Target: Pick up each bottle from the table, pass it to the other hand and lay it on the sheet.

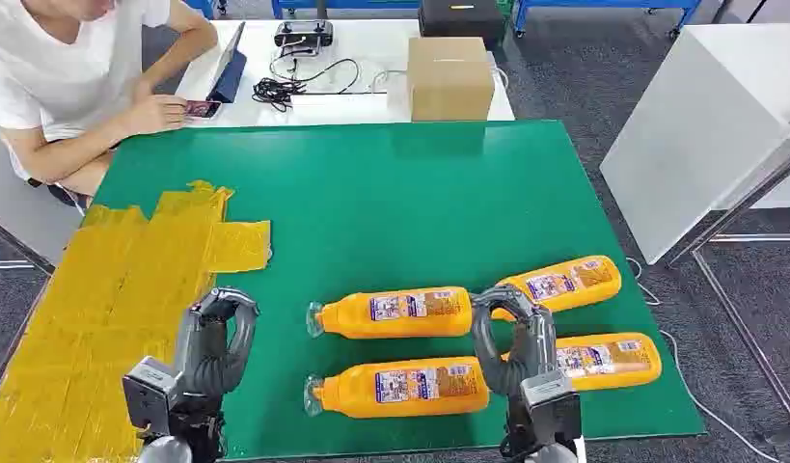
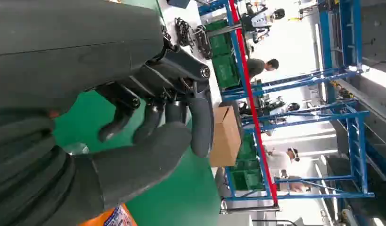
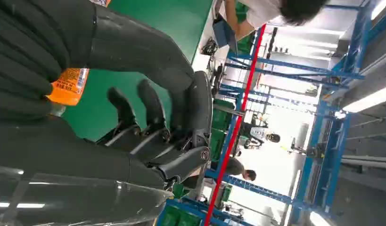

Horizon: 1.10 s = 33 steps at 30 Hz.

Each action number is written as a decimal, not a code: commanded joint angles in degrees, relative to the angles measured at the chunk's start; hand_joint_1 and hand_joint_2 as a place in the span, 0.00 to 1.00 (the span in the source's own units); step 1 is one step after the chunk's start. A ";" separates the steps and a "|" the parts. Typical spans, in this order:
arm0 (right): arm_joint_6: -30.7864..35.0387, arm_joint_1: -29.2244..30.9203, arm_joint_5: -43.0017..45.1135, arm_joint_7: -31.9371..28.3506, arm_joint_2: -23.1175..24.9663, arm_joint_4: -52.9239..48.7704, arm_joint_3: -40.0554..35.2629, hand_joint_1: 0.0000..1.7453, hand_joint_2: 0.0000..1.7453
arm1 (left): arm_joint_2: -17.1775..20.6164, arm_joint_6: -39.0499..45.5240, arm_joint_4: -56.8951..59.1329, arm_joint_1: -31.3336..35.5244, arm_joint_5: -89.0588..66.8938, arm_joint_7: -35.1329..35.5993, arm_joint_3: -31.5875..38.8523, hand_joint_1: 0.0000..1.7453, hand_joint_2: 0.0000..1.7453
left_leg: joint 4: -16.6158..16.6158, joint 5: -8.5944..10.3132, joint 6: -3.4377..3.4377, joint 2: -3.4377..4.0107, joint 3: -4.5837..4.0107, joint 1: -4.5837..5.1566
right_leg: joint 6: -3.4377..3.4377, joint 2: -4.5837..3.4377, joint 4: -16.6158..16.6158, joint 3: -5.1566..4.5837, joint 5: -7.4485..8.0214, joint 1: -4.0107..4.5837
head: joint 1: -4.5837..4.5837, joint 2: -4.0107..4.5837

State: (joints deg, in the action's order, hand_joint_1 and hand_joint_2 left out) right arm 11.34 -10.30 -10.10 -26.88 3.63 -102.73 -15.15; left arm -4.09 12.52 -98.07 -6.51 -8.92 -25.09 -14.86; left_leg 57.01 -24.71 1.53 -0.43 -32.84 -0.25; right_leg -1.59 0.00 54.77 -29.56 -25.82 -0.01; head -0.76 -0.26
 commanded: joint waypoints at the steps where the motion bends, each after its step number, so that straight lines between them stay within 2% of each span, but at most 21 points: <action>1: 8.78 8.37 -8.02 -2.66 3.58 9.15 -5.77 1.00 1.00 | -1.21 10.10 4.21 5.62 -4.71 -9.60 -4.93 1.00 1.00 | -0.03 -0.01 -0.04 0.07 0.06 -0.01 | 0.00 -0.05 -0.03 0.05 0.01 0.01 | -0.02 0.00; 6: 11.21 9.46 -7.16 -1.66 1.81 9.54 -7.72 1.00 1.00 | 0.03 12.03 4.34 6.31 -4.13 -8.52 -6.56 1.00 1.00 | -0.10 0.01 -0.06 0.13 0.20 -0.02 | 0.01 -0.05 -0.10 0.18 0.03 0.02 | -0.02 0.00; 7: 12.26 9.65 -8.54 -0.19 0.88 9.56 -7.95 0.88 1.00 | 0.43 12.39 4.50 6.29 -3.96 -8.25 -6.64 0.66 1.00 | -0.08 0.02 -0.04 0.04 0.21 -0.02 | 0.00 0.02 -0.09 0.18 0.02 0.02 | 0.00 0.00; 8: 13.54 9.98 -11.49 1.88 0.18 10.21 -7.80 0.11 1.00 | 0.11 13.23 4.48 6.06 -3.59 -7.96 -5.97 0.00 1.00 | -0.10 0.01 -0.06 0.05 0.27 -0.04 | 0.00 0.01 -0.13 0.25 0.03 0.04 | -0.02 0.00; 9: 15.55 10.50 -14.78 3.89 -0.20 10.91 -7.56 0.00 1.00 | 0.08 12.64 4.52 5.99 -2.28 -7.34 -5.79 0.00 1.00 | -0.09 0.01 -0.04 0.02 0.23 -0.02 | 0.00 0.02 -0.11 0.20 0.02 0.01 | 0.00 0.00; 12: 17.20 12.76 -19.72 6.41 -1.55 12.49 -7.46 0.00 1.00 | -0.12 12.76 4.50 6.00 -1.39 -7.38 -4.99 0.00 1.00 | -0.07 0.00 -0.02 0.09 0.21 -0.01 | -0.01 -0.05 -0.08 0.19 0.02 0.01 | 0.00 0.00; 13: 16.12 14.46 -24.73 10.05 -3.00 14.00 -8.46 0.00 1.00 | -0.28 12.24 4.56 6.16 -0.88 -7.42 -4.87 0.00 1.00 | -0.10 0.00 -0.03 0.15 0.25 -0.01 | -0.01 -0.10 -0.11 0.22 0.04 0.01 | 0.00 0.00; 15: 14.42 16.76 -29.98 13.55 -4.44 16.34 -9.75 0.00 1.00 | -0.55 11.95 4.71 6.45 -0.84 -7.34 -4.79 0.00 1.00 | -0.09 0.01 -0.03 0.11 0.23 -0.01 | -0.02 -0.05 -0.11 0.22 0.04 0.01 | -0.02 0.00; 18: 11.33 20.00 -35.46 16.80 -5.72 20.00 -12.10 0.00 1.00 | -1.09 11.37 5.10 7.05 -0.53 -6.98 -4.75 0.00 1.00 | -0.08 0.01 -0.03 0.16 0.21 -0.02 | -0.02 -0.11 -0.11 0.20 0.06 0.03 | -0.02 0.00; 20: 6.57 23.15 -39.03 19.72 -6.64 23.82 -15.03 0.00 1.00 | -1.41 10.79 5.71 7.72 -0.27 -6.67 -4.68 0.00 1.00 | -0.08 0.04 -0.03 0.13 0.18 0.00 | -0.03 -0.08 -0.09 0.17 0.07 0.01 | -0.02 0.00; 24: 5.27 24.94 -39.70 20.38 -6.38 26.67 -16.23 0.00 1.00 | -1.69 10.58 6.22 8.17 -0.21 -6.57 -4.53 0.00 1.00 | -0.06 0.02 0.00 0.21 0.21 -0.02 | -0.02 -0.16 -0.08 0.19 0.08 0.03 | 0.00 0.00; 27: 0.43 28.26 -41.49 21.78 -7.56 31.03 -20.07 0.00 1.00 | -1.79 9.81 7.06 8.99 -0.04 -6.43 -4.71 0.00 1.00 | -0.06 0.07 0.00 0.01 0.18 -0.01 | -0.03 0.02 -0.08 0.20 0.05 0.01 | -0.02 0.00; 31: -4.33 33.95 -41.07 21.96 -6.89 41.41 -24.07 0.00 1.00 | -2.29 8.92 9.08 10.68 0.56 -6.15 -5.08 0.00 1.00 | -0.06 0.08 0.00 0.15 0.17 0.02 | -0.03 -0.09 -0.03 0.15 0.08 -0.02 | 0.00 0.00; 33: -4.50 34.29 -40.93 21.88 -6.73 42.08 -24.16 0.00 1.00 | -2.32 8.93 9.25 10.80 0.55 -6.15 -5.08 0.00 1.00 | -0.06 0.09 -0.01 0.10 0.19 -0.01 | -0.03 -0.06 -0.06 0.19 0.09 0.02 | -0.02 0.00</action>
State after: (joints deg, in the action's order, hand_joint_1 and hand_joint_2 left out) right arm 10.36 14.42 -51.87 -5.18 -1.64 -77.82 -31.85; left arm -5.88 22.05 -94.79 0.44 -8.92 -31.71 -19.39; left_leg 57.03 -24.63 1.56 -0.46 -32.82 -0.24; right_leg -1.60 0.04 54.81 -29.53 -25.78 -0.01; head -0.79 -0.26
